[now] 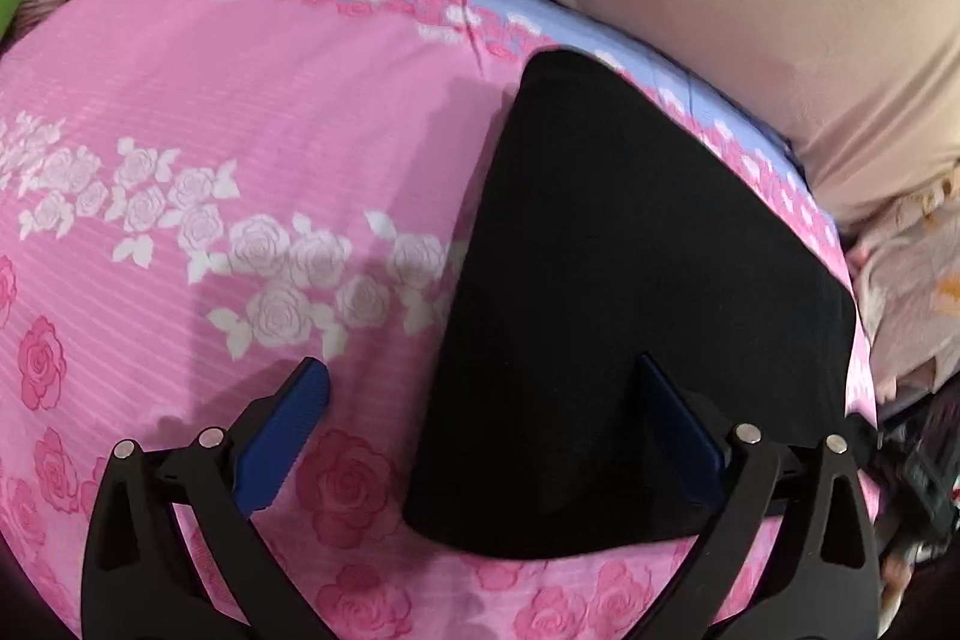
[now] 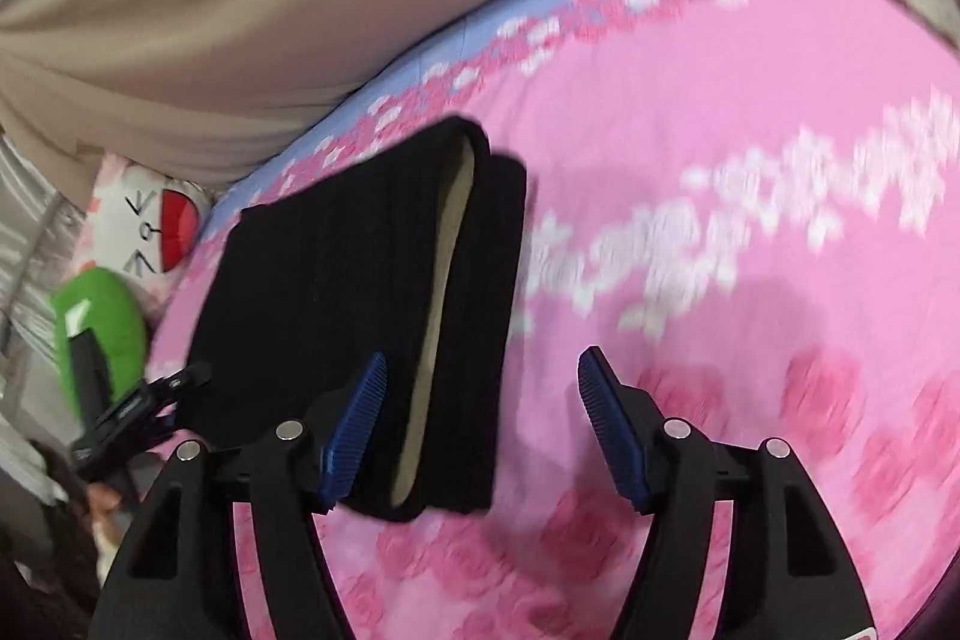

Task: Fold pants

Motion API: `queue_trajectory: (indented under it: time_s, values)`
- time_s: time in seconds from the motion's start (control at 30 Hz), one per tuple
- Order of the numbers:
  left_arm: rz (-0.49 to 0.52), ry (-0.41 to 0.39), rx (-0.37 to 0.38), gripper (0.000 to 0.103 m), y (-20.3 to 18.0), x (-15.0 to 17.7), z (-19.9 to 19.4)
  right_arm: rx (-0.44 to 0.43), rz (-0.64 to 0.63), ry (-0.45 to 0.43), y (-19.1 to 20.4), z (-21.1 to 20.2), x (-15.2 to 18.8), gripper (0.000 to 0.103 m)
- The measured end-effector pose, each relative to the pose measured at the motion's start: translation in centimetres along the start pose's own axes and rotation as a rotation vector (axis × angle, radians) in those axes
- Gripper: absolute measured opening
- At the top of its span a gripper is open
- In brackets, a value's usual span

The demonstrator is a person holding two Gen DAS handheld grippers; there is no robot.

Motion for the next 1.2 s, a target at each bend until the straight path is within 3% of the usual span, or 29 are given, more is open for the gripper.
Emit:
queue_trajectory:
  time_s: [0.07,0.13,0.17,0.23,0.27,0.37,0.5,0.57,0.6,0.63,0.7,0.77,0.87,0.93,1.0,1.03,1.07,1.13,1.2]
  values:
    - [0.022,0.002,-0.010,0.095,-0.6,0.1,0.3,-0.085,0.044,0.022,0.3,0.6,0.8,0.065]
    - [0.053,0.011,0.033,0.063,-1.8,0.4,0.4,-0.168,0.068,0.056,0.9,1.6,1.2,0.063]
    - [0.049,0.030,0.068,0.054,-2.4,0.5,0.4,-0.192,0.064,0.064,1.3,2.1,1.2,0.054]
    - [0.051,0.032,0.061,0.035,-2.7,0.5,-0.3,-0.181,0.024,0.072,2.4,3.0,0.8,0.041]
    - [0.048,0.033,0.064,0.029,-2.8,0.5,-0.8,-0.179,0.016,0.071,2.9,2.7,0.8,0.036]
    - [0.044,0.036,0.122,0.025,-3.5,1.1,-3.3,-0.202,-0.022,0.040,4.5,-0.3,0.3,0.032]
    - [0.095,0.101,0.171,0.028,-4.4,5.4,-6.9,-0.195,-0.066,0.049,4.6,-4.5,3.2,0.034]
    - [0.103,0.145,0.140,0.034,-3.8,7.9,-6.3,-0.152,-0.053,0.101,2.8,-3.8,5.3,0.048]
    - [0.108,0.156,0.088,0.037,-3.0,9.2,-5.4,-0.062,-0.047,0.129,0.7,-2.8,6.9,0.054]
    - [0.107,0.145,0.062,0.046,-2.5,9.8,-5.1,-0.038,-0.030,0.122,-0.5,-2.7,7.6,0.061]
    - [0.075,0.096,0.038,0.051,-1.8,9.8,-5.9,-0.093,0.033,0.078,-0.9,-3.8,7.6,0.061]
    - [0.087,0.036,0.000,0.052,-2.0,9.0,-7.5,-0.027,-0.005,0.004,-0.3,-5.9,6.0,0.064]
    - [0.169,-0.119,-0.150,0.076,-2.6,6.9,-10.2,0.060,-0.150,-0.075,2.2,-7.2,2.7,0.075]
    - [0.192,-0.182,-0.222,0.077,-3.1,6.1,-11.1,0.104,-0.218,-0.079,3.0,-6.1,0.6,0.075]
    - [0.201,-0.217,-0.238,0.082,-3.6,5.3,-11.4,0.170,-0.256,-0.061,3.1,-3.3,-1.5,0.075]
    - [0.200,-0.225,-0.244,0.083,-3.7,5.1,-11.5,0.192,-0.262,-0.044,3.0,-2.0,-2.0,0.069]
    - [0.193,-0.232,-0.251,0.084,-3.6,5.0,-11.6,0.199,-0.267,-0.017,2.9,-0.4,-2.4,0.035]
    - [0.185,-0.242,-0.269,0.084,-3.0,4.7,-11.9,0.178,-0.273,0.015,4.0,0.7,-2.7,0.027]
    - [0.167,-0.262,-0.281,0.084,-2.6,4.5,-12.6,0.146,-0.372,-0.031,7.7,-1.0,-2.6,0.025]
Point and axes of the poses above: each gripper's, at about its wrist camera, not at the fingertips, and z roughly the way its jaws point, y to its left, x to its underside, the point moved 10 cm from there along z, roughly the way its jaws point, and after that the axes turned 7 degrees about y, right-handed, at the moved point
